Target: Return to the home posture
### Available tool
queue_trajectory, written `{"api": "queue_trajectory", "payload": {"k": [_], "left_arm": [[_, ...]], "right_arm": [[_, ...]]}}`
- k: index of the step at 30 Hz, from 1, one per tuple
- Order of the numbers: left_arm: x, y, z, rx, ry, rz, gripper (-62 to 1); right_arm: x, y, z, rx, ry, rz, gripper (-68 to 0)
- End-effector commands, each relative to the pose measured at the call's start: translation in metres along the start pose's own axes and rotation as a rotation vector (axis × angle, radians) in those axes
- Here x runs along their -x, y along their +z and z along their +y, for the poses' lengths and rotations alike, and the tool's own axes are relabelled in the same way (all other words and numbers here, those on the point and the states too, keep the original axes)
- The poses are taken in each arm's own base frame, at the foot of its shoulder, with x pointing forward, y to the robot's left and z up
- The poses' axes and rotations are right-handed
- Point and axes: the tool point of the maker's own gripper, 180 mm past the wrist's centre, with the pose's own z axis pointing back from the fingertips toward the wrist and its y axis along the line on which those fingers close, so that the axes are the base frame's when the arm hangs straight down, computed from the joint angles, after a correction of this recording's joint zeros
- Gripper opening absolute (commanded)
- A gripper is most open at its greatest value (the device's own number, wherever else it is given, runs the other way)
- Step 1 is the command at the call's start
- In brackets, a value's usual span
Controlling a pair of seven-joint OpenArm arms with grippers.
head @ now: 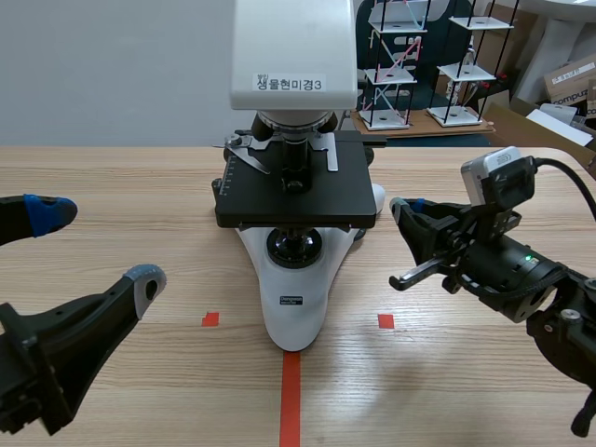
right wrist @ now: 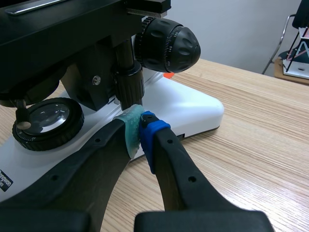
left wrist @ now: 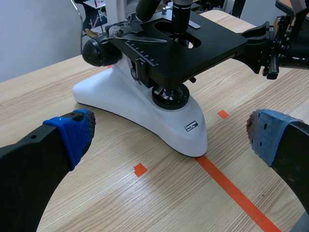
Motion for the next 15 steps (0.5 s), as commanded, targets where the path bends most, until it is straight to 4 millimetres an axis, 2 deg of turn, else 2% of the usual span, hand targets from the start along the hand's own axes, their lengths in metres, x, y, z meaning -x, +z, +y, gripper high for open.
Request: {"api": "queue_trajectory", "payload": {"k": [1, 15], "left_arm": [[-0.0057, 0.0003, -0.0003, -0.005, 0.007, -0.026, 1.4], [-0.0057, 0.0003, -0.0003, -0.005, 0.007, -0.026, 1.4]], "right_arm": [[-0.0134, -0.0026, -0.0038, -0.001, 0.012, -0.041, -66.7], [-0.0121, -0.0026, -0.0039, -0.001, 0.012, -0.033, -66.7]]}}
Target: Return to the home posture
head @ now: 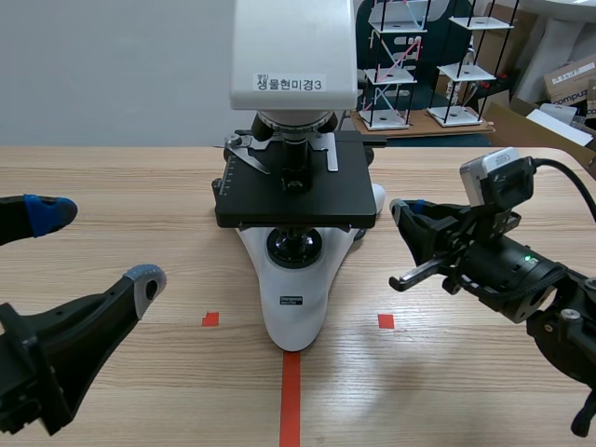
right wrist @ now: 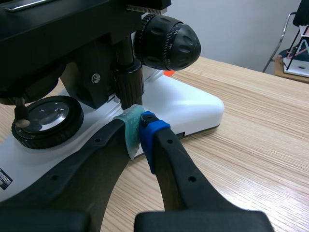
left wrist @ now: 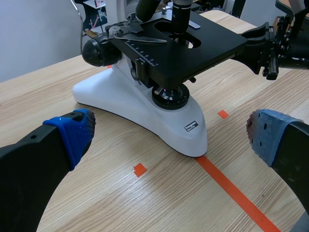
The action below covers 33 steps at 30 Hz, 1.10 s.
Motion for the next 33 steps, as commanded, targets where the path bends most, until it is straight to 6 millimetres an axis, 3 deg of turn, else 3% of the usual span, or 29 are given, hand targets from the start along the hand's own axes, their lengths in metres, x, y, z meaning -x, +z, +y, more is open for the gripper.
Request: {"api": "queue_trajectory", "payload": {"k": [1, 8, 20, 24, 33], "left_arm": [[-0.006, 0.0, 0.0, -0.005, 0.007, -0.026, 1.4], [-0.006, 0.0, 0.0, -0.005, 0.007, -0.026, 1.4], [-0.005, 0.0, 0.0, -0.005, 0.007, -0.025, 1.4], [-0.005, 0.0, 0.0, -0.005, 0.007, -0.025, 1.4], [-0.005, 0.0, 0.0, -0.005, 0.007, -0.025, 1.4]], "right_arm": [[-0.014, -0.002, -0.004, -0.001, 0.012, -0.042, -66.7], [-0.013, -0.002, -0.004, 0.0, 0.012, -0.04, -64.3], [-0.006, 0.028, -0.003, 0.005, -0.002, 0.014, -26.9], [-0.022, 0.049, 0.002, 0.0, 0.035, 0.02, -14.0], [-0.071, 0.105, 0.03, -0.043, 0.128, 0.019, 0.4]]}}
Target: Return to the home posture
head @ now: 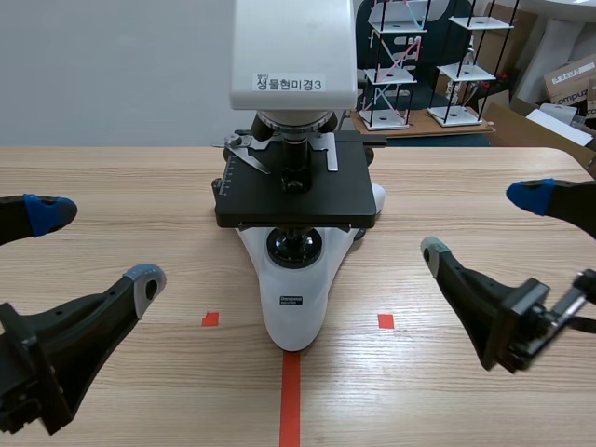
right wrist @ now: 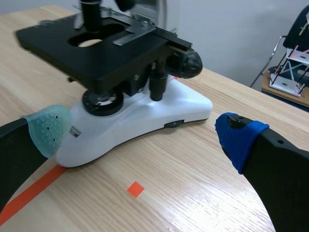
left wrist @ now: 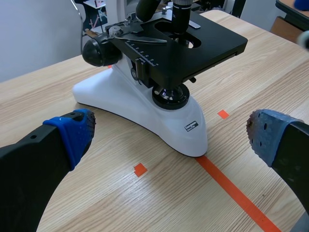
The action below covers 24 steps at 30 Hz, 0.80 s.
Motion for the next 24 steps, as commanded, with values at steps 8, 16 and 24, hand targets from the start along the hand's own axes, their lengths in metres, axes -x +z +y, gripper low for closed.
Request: {"api": "queue_trajectory", "payload": {"k": [8, 16, 24], "left_arm": [[-0.005, 0.0, 0.0, -0.005, 0.007, -0.025, 1.4], [-0.005, 0.0, 0.0, -0.005, 0.007, -0.025, 1.4], [-0.005, 0.0, 0.0, -0.005, 0.007, -0.025, 1.4]], "right_arm": [[-0.026, 0.034, 0.019, -0.015, 0.014, 0.019, 0.4], [-0.03, 0.041, 0.027, -0.026, -0.005, 0.006, 0.4], [-0.03, 0.04, 0.027, -0.025, -0.003, 0.003, 0.4]]}}
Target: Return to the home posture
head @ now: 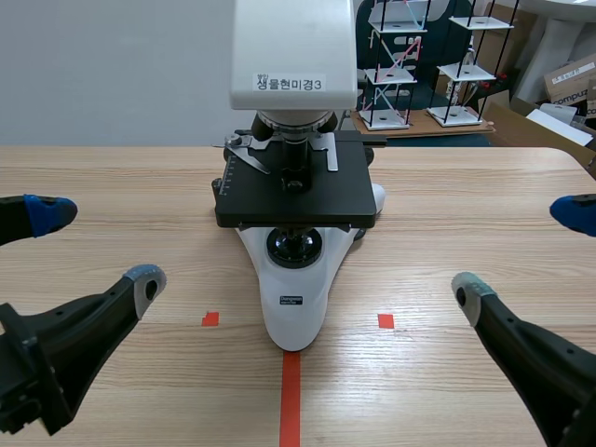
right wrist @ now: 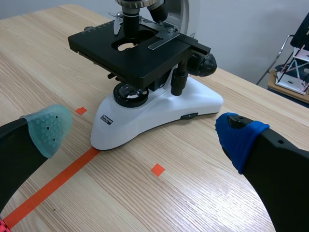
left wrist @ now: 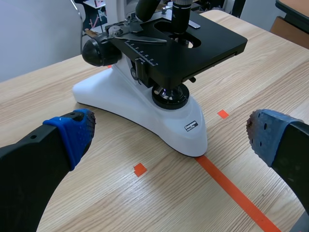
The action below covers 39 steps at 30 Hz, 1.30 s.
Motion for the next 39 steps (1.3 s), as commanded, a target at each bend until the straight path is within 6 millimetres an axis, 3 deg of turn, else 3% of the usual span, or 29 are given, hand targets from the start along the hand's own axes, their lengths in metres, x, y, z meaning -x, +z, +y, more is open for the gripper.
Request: {"api": "queue_trajectory", "payload": {"k": [1, 39], "left_arm": [[-0.0055, 0.0003, -0.0002, -0.005, 0.007, -0.026, 1.4], [-0.0056, 0.0003, -0.0002, -0.005, 0.007, -0.026, 1.4]], "right_arm": [[-0.0058, -0.0014, -0.002, 0.003, 0.0, -0.027, 0.4], [-0.0035, -0.0015, 0.0, -0.008, 0.024, -0.014, 0.4]]}}
